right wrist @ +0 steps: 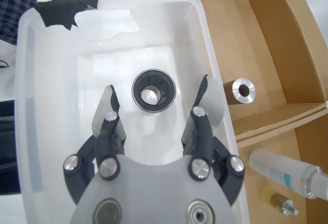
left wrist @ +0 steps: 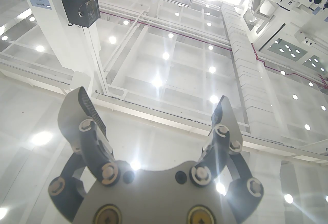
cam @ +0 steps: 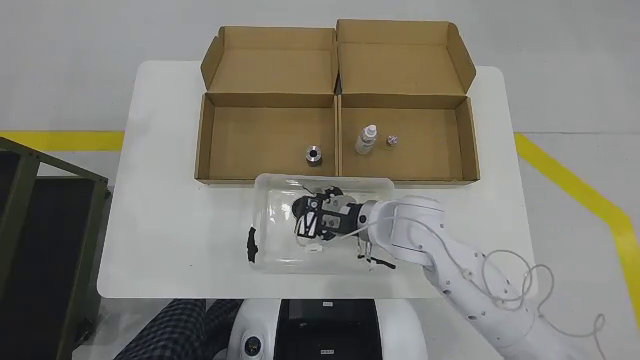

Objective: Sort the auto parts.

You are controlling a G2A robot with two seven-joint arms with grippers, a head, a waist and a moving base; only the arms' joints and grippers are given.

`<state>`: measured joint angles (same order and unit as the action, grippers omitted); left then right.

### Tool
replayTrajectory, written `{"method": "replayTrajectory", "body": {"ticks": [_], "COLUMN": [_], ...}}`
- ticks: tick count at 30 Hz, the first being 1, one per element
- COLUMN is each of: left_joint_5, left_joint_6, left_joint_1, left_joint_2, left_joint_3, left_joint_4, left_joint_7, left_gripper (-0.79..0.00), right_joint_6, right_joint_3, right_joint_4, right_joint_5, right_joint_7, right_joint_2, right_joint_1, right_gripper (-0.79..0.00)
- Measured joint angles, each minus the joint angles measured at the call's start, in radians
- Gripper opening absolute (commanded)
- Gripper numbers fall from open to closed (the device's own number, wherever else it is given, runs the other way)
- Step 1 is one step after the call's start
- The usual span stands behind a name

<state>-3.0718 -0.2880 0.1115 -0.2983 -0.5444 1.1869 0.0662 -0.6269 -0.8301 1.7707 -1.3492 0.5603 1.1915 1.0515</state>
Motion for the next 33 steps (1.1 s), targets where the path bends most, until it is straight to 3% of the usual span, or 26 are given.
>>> {"method": "replayTrajectory", "body": {"ticks": [19, 22, 23, 27, 31, 33], "left_joint_5": [0.0, 0.0, 0.0, 0.0, 0.0, 0.0], "left_joint_6": [0.0, 0.0, 0.0, 0.0, 0.0, 0.0], "left_joint_1": [0.0, 0.0, 0.0, 0.0, 0.0, 0.0], "left_joint_2": [0.0, 0.0, 0.0, 0.0, 0.0, 0.0], "left_joint_3": [0.0, 0.0, 0.0, 0.0, 0.0, 0.0], "left_joint_4": [0.0, 0.0, 0.0, 0.0, 0.0, 0.0], "left_joint_7": [0.0, 0.0, 0.0, 0.0, 0.0, 0.0], "left_gripper": [0.0, 0.0, 0.0, 0.0, 0.0, 0.0], "right_joint_6": [0.007, 0.006, 0.006, 0.007, 0.004, 0.001], "right_joint_3": [0.062, 0.069, 0.072, 0.084, 0.093, 0.095], "right_joint_4": [-0.114, -0.126, -0.132, -0.152, -0.166, -0.17], "right_joint_5": [0.016, 0.023, 0.026, 0.038, 0.048, 0.05], "right_joint_7": [-0.001, -0.001, 0.0, 0.004, 0.004, 0.002], "right_joint_2": [0.03, 0.034, 0.037, 0.044, 0.05, 0.052], "right_joint_1": [-0.055, -0.064, -0.069, -0.084, -0.095, -0.097], "right_gripper": [-0.289, -0.339, -0.394, -0.422, -0.542, -0.671]}}
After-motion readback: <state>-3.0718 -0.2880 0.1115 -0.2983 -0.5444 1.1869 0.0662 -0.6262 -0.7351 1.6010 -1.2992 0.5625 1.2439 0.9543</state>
